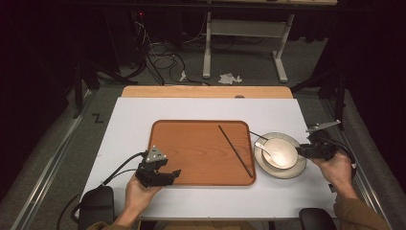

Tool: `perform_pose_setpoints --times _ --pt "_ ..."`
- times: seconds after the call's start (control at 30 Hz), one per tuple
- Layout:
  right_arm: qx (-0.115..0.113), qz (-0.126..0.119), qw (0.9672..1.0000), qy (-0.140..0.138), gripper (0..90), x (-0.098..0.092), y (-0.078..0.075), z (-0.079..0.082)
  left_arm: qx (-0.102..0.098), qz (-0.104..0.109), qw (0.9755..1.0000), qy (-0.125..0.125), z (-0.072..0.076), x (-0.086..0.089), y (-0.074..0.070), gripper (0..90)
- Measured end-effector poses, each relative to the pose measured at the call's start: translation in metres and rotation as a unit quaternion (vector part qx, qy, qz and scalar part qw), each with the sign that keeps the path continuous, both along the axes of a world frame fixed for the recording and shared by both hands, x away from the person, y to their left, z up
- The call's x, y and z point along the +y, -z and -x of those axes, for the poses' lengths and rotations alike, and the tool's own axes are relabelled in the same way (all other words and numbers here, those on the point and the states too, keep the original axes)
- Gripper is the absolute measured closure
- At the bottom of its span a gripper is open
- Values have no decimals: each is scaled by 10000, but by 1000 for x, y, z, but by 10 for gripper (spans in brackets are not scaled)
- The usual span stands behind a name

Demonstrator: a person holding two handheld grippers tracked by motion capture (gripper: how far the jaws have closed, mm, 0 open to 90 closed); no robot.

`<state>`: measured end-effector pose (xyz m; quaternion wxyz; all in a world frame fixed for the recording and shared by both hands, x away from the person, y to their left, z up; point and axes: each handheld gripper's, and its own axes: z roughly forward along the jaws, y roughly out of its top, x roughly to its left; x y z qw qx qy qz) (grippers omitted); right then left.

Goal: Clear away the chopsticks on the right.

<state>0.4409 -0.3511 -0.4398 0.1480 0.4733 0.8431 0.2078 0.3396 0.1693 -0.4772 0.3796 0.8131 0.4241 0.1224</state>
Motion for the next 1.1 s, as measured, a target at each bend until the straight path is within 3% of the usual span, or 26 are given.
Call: perform_pose_setpoints --times 0.43,0.63,0.77,1.1 --pt "292 192 9993 -95 709 5 11 -7 24 12 10000 45 -2 -1 0 337" --pt "336 246 9991 -91 765 8 12 -9 12 17 10000 95 -4 -3 0 337" --pt "303 312 9990 -122 801 11 14 -10 23 40 9999 133 -5 -4 0 337" --pt "190 146 9997 -24 859 9 15 -8 37 123 9997 216 -11 -7 0 337"
